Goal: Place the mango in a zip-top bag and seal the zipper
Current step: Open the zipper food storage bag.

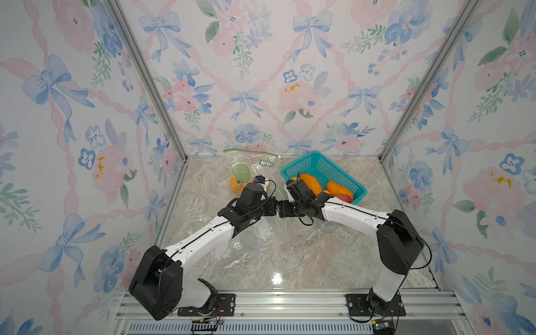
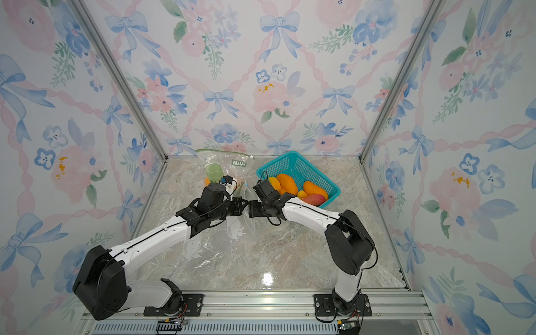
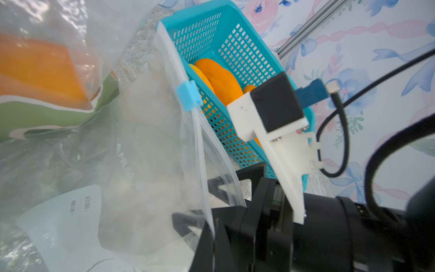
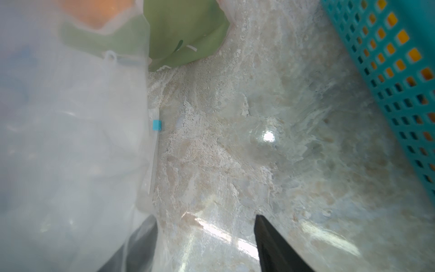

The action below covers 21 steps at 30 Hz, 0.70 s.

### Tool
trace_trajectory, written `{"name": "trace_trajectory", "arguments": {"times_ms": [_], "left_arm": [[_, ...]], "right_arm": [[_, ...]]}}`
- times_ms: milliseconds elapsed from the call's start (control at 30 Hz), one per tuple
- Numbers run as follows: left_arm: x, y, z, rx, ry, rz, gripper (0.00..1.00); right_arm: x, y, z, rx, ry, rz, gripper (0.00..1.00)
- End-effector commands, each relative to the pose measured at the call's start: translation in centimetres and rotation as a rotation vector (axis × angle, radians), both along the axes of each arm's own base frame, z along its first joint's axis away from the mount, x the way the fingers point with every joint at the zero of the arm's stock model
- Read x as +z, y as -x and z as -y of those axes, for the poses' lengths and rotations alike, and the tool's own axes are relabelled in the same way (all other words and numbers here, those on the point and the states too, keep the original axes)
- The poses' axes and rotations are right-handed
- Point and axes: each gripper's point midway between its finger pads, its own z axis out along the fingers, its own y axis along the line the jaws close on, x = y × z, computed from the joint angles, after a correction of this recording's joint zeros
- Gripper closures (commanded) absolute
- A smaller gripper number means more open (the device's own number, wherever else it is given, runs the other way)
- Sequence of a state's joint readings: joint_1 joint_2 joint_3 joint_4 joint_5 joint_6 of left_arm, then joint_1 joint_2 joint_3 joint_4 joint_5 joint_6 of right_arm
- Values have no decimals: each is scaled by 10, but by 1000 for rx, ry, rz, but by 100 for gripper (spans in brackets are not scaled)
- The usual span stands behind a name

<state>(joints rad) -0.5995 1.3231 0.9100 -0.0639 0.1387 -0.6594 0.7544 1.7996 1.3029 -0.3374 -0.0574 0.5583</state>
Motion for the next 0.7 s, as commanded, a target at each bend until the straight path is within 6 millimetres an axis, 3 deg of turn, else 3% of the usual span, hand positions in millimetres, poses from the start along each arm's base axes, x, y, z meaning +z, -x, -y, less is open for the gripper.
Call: {"name": "trace_trajectory", "arguments": {"times_ms": [0,100,200,300,400,567,667], "left_arm": [[26,7,4,-36,69,31,100],[35,4,-5,-19,70,49,100],[41,-2,-23,18,26,62,100],[47,-6,-41,51,-63,81,100],[54,-9,-49,57,-135,97,100],[67,-17,-44,24,-168,123,100],[73,-23,-38,15,-170,135,100]], "right_arm": [[-1,-1,-8,24,-16,-5,26],[-10,-2,7,-2,33,-23,25],[-17,-8,42,-79,72,-44,28],[-14,-13,80,-134,126,-22,28],[-4,-11,103,-127,197,10,27],[17,-8,113,-83,255,44,27],[25,-5,105,-52,227,40,26]]}}
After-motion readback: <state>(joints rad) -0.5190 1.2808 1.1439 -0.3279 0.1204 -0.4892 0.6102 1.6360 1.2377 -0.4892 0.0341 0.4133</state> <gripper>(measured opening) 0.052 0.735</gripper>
